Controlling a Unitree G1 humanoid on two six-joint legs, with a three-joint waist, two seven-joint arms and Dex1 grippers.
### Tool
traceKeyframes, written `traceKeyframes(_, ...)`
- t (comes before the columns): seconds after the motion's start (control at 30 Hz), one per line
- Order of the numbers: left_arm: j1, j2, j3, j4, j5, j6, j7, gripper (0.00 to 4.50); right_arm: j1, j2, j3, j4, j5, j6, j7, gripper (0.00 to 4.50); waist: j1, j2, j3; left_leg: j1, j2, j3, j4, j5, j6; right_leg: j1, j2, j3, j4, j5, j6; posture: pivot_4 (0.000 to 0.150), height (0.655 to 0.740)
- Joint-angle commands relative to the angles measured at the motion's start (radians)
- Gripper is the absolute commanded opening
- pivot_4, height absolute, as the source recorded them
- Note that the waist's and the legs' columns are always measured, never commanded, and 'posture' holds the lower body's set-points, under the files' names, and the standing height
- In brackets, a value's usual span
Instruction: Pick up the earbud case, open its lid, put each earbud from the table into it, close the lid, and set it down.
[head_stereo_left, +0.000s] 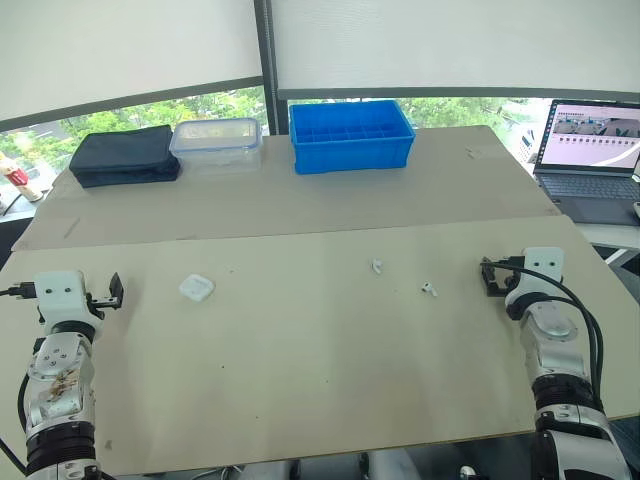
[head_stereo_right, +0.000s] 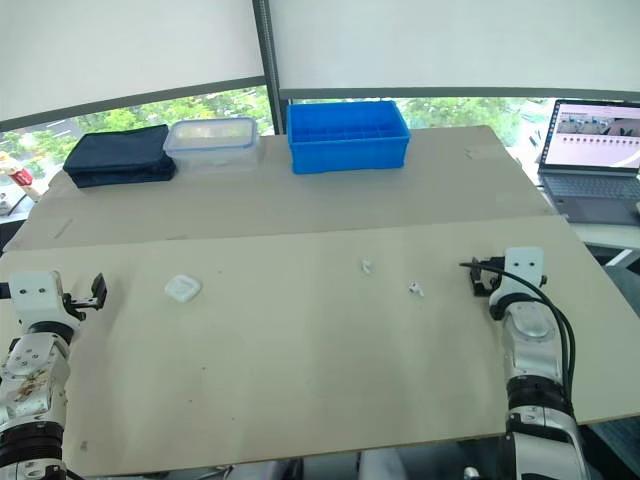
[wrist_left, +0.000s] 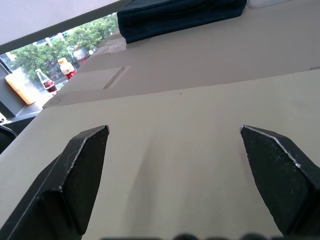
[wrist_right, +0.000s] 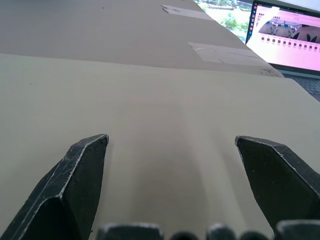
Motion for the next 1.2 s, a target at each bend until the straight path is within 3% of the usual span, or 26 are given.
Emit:
traceKeyframes(0.03, 0.004, 0.023, 0.014, -0.026, 0.001, 0.003, -0.002, 4.44, -0.007, -0.024, -0.015, -0.024, -0.003, -0.02, -0.002, 4.5, 0.0, 0.0, 0.0, 0.0, 0.0, 0.0, 0.0, 0.0, 0.0, 0.0, 0.0, 0.0, 0.0, 0.0, 0.0, 0.15, 0.74)
traceKeyframes(0.17, 0.016, 0.014, 0.03, -0.074, -0.041, 0.021, -0.027, 4.44, -0.002, -0.027, -0.017, -0.03, -0.003, -0.018, -0.005, 4.5, 0.0, 0.0, 0.0, 0.0, 0.0, 0.0, 0.0, 0.0, 0.0, 0.0, 0.0, 0.0, 0.0, 0.0, 0.0, 0.15, 0.74)
traceKeyframes(0.37, 0.042, 0.025, 0.028, -0.245, -0.196, 0.124, -0.192, 4.44, -0.053, -0.032, 0.012, -0.091, 0.01, 0.009, 0.06, 4.5, -0.001, 0.0, 0.0, 0.0, 0.0, 0.0, 0.0, 0.0, 0.0, 0.0, 0.0, 0.0, 0.0, 0.0, 0.0, 0.15, 0.74)
traceKeyframes(0.47, 0.057, 0.061, 0.003, -0.335, -0.256, 0.201, -0.297, 4.44, -0.095, -0.022, 0.071, -0.144, 0.013, 0.022, 0.162, 4.5, -0.01, 0.0, 0.0, 0.0, 0.0, 0.0, 0.0, 0.0, 0.0, 0.0, 0.0, 0.0, 0.0, 0.0, 0.0, 0.15, 0.74)
traceKeyframes(0.67, 0.031, 0.142, -0.099, -0.418, -0.311, 0.388, -0.447, 4.44, -0.126, 0.048, 0.206, -0.374, 0.173, 0.215, 0.498, 4.5, -0.024, 0.0, 0.0, -0.001, 0.005, 0.0, 0.0, 0.0, 0.0, 0.0, 0.005, 0.0, 0.002, 0.0, 0.0, 0.15, 0.74)
traceKeyframes(0.9, -0.012, 0.198, -0.194, -0.287, -0.267, 0.409, -0.611, 4.44, -0.123, 0.094, 0.373, -0.675, 0.368, 0.511, 0.764, 4.5, -0.022, 0.0, 0.0, -0.001, 0.005, 0.0, 0.0, 0.0, 0.0, -0.001, 0.006, 0.0, 0.001, 0.0, 0.0, 0.15, 0.74)
traceKeyframes(1.2, -0.116, 0.189, -0.233, -0.057, -0.203, 0.312, -0.705, 4.44, -0.151, 0.105, 0.426, -0.788, 0.41, 0.662, 0.811, 4.5, -0.007, 0.0, 0.0, -0.001, 0.005, 0.0, 0.0, 0.001, -0.001, -0.001, 0.006, -0.001, 0.001, 0.0, -0.001, 0.15, 0.74)
